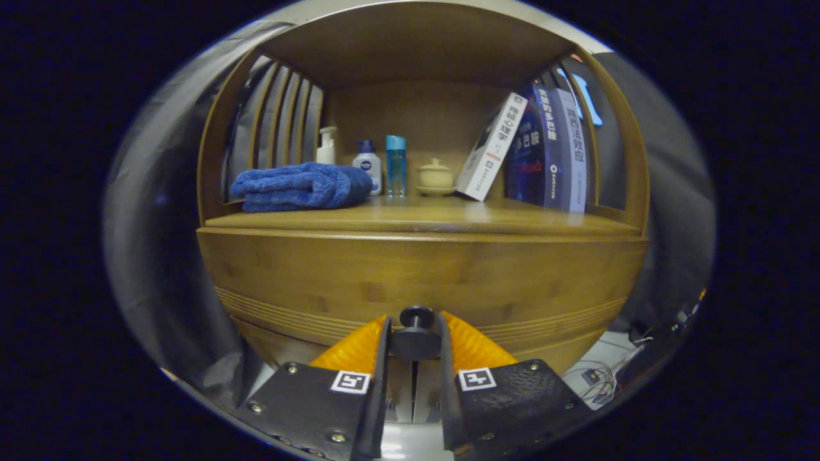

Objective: Pull open the drawer, take out the items inside it, and place them on the countertop above the cabinet.

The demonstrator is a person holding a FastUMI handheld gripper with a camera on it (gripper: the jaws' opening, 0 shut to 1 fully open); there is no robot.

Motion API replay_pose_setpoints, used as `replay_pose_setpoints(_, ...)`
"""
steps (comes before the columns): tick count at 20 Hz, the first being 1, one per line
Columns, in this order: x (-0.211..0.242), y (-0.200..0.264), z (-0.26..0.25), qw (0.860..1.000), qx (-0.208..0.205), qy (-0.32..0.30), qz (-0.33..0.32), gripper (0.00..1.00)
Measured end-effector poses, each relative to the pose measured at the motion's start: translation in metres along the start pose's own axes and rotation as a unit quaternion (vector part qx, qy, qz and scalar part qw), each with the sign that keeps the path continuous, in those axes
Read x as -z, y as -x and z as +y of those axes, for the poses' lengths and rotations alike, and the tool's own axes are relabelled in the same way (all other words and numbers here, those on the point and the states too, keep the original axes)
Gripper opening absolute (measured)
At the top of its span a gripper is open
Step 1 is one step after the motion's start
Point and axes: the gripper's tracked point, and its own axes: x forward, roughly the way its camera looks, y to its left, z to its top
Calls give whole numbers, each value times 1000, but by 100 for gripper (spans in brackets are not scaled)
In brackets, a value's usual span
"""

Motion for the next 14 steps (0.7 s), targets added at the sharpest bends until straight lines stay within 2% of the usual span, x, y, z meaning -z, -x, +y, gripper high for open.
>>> replay_pose_setpoints(6,5,12,-2,1000,-1,-28,0,36)
replay_pose_setpoints(14,22,75,0,999,-8,-35,1,36)
